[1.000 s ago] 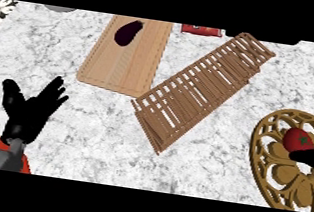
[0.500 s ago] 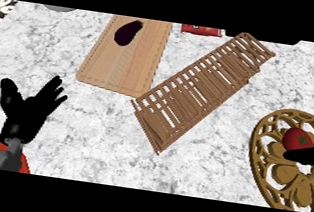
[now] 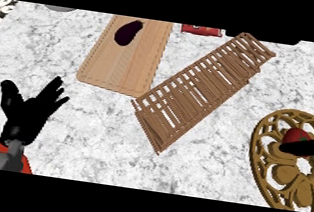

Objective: Pick the tomato from the placemat and place it in the tiered shelf

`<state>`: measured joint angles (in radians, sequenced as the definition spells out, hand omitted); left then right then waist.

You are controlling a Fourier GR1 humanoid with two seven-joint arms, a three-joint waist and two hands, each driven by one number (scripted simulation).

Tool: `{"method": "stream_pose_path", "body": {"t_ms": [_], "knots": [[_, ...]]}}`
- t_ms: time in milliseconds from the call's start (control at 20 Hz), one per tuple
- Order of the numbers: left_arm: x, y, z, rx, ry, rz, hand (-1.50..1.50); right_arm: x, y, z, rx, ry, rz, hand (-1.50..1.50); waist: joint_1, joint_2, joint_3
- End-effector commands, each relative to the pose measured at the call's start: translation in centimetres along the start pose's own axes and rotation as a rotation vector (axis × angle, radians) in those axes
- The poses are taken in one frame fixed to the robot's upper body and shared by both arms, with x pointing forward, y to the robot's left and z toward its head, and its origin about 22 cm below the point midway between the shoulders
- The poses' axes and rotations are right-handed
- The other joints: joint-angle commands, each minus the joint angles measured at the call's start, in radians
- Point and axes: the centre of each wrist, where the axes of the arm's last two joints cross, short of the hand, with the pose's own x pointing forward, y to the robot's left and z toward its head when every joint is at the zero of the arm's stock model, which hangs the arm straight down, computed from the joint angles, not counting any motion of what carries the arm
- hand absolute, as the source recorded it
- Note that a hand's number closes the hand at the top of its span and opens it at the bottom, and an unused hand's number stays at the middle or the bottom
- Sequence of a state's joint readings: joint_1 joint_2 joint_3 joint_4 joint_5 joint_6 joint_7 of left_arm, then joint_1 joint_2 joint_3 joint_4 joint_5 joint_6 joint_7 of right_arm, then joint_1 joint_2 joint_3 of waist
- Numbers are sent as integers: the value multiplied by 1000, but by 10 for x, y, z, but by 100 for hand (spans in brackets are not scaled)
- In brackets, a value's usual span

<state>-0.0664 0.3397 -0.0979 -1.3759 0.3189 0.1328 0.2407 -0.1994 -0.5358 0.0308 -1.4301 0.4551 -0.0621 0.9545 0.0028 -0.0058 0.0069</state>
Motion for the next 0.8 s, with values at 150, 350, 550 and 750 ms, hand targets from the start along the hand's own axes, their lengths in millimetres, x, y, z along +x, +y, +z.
{"method": "stream_pose_path", "body": {"t_ms": [150,350,550,750], "knots": [[-11,10,3,8,59,12,0,10,9,-12,-4,-27,-15,-150,2,6,-7],[-10,-15,-3,-10,55,-2,0,2,42,-11,207,-105,163,150,12,11,-6],[-18,6,3,3,55,9,0,4,47,-17,183,-157,124,150,3,7,-7],[-25,-7,-4,17,54,22,0,-2,53,-12,146,-215,75,150,-2,7,-7]]}}
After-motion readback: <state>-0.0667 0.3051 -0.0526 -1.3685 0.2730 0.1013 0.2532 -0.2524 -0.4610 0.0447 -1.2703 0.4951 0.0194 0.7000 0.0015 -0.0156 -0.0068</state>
